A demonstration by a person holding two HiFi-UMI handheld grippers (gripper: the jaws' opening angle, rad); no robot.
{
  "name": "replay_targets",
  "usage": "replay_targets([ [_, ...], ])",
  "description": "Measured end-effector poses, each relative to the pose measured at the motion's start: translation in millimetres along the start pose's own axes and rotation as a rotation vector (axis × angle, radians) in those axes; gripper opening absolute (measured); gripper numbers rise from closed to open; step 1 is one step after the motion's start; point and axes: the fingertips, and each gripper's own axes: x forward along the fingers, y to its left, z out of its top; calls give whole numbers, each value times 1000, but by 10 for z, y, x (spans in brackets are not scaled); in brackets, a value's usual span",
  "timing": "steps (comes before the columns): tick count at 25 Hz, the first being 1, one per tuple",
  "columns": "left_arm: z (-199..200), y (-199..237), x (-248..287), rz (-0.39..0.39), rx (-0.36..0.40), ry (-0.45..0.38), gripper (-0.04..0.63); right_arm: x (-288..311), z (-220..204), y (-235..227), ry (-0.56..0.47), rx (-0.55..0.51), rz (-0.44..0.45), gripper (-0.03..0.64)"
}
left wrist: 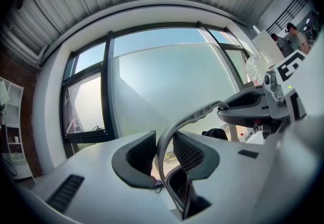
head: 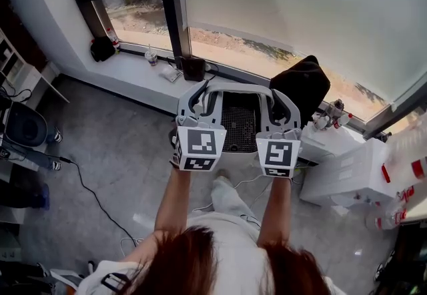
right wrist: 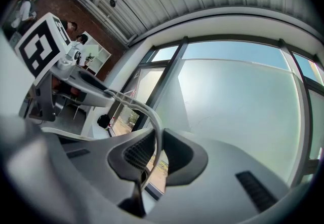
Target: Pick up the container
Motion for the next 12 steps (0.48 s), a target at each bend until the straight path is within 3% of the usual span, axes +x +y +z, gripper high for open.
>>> replay_targets([
  [12,210,-55,-522,19,13,-28,112,-463,296,104,-37,-17,-7,65],
])
